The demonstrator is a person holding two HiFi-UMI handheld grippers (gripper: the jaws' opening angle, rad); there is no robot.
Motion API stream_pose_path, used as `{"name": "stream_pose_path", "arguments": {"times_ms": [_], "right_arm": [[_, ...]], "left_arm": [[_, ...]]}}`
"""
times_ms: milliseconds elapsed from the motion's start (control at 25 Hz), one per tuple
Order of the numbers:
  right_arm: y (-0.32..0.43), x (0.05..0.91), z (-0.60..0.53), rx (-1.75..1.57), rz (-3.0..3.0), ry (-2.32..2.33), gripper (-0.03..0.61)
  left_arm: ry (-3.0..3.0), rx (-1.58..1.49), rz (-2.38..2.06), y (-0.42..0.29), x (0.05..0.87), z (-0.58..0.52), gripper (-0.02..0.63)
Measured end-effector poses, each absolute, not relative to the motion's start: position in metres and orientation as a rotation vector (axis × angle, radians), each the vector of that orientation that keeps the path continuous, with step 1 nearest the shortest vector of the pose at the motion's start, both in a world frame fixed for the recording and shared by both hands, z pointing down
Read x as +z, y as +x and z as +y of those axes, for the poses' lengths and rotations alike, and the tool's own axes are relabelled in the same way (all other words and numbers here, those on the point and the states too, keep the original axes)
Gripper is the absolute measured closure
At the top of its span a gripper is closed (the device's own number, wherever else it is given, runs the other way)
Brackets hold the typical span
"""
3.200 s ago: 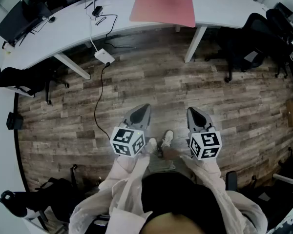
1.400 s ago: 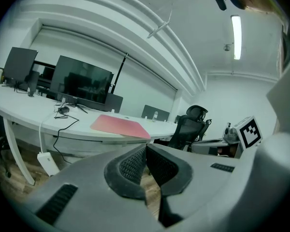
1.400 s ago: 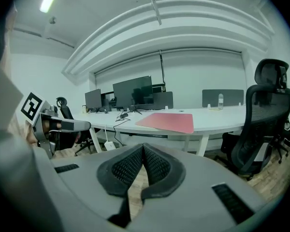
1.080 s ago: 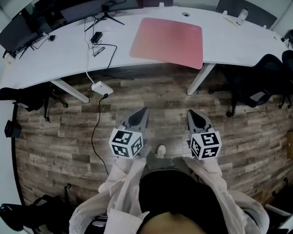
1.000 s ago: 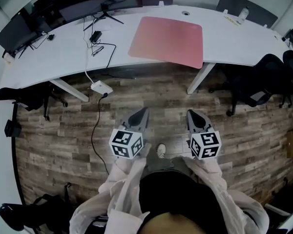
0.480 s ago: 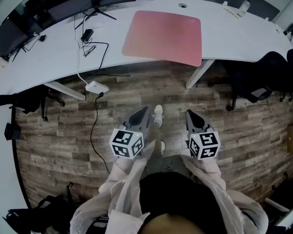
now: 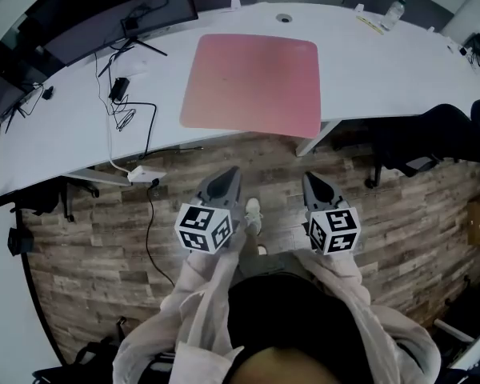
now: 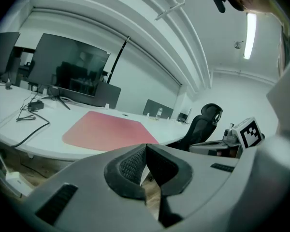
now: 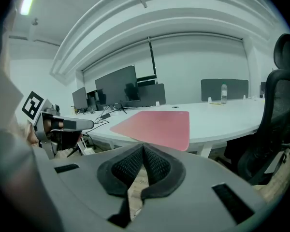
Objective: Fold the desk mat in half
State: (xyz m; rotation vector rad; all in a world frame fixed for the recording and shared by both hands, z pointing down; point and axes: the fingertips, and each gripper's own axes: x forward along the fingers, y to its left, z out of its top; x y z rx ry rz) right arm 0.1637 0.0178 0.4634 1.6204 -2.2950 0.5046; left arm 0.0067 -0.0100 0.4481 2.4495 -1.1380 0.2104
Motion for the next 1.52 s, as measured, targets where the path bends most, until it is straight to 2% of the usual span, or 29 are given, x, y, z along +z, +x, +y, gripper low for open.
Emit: {"name": "stream_pose_path", "arguments": {"times_ms": [680,1160,1440,1520], "right_arm": [[0.173,0.468,-0.136,0.543,-2.249,1.638,0.566],[0.206,0.504,-0.145,0.650,-2.164,1.641,0.566],[0.251,0.528,-0.139,0.880,-2.127,1.682,0.565],[0.261,0.534,-0.138,0.982,-2.123,1.689,0.538]], "left_arm": [[2.434,0.226,-1.089,0.017,0.456,-0.168,0.588],[2.398,0.312,-0.979,0.047,0.494,-0.167,0.588],[2.351,0.350,-1.007,0.072,0.505,-0.164,0.588],[2.335,0.362,-1.021,0.078,0.508,-0.164,0.588]]}}
